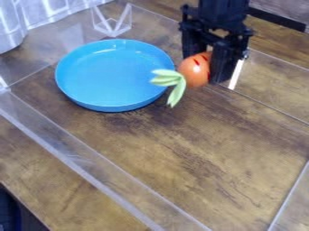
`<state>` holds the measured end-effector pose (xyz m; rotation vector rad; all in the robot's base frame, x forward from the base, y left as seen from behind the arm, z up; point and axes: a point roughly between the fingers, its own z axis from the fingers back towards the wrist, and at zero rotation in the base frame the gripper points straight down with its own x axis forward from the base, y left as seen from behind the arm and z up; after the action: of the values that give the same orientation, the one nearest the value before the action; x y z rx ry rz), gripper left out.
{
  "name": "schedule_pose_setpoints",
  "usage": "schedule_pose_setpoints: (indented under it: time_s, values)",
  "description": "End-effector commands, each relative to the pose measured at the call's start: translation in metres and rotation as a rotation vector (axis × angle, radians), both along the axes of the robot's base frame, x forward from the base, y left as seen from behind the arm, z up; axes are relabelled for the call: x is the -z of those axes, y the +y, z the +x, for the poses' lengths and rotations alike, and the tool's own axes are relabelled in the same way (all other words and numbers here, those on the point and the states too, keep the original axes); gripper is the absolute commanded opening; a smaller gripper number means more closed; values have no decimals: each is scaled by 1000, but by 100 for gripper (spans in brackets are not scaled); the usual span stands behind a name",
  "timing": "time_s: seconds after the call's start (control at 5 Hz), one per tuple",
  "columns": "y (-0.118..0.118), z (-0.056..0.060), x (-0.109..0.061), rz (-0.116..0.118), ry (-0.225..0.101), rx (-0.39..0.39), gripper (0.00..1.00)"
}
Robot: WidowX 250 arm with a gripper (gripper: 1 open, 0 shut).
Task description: Remove the carrot from inside the blue tray and put it on the table
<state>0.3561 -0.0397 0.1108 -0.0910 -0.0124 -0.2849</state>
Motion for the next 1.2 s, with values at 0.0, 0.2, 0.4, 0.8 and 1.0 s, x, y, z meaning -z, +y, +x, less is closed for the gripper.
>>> schedule_pose_setpoints:
  time_s: [0.0, 0.2, 0.4, 0.8, 1.0]
  values:
    - [-4, 1, -25, -31, -95, 9, 0]
    - [-4, 2, -22, -52, -100, 11, 0]
    - [-5, 3, -19, -70, -102, 12, 0]
    - [-7, 0, -15, -74, -95, -8, 100]
    - [-8, -2, -12, -73, -89, -5, 100]
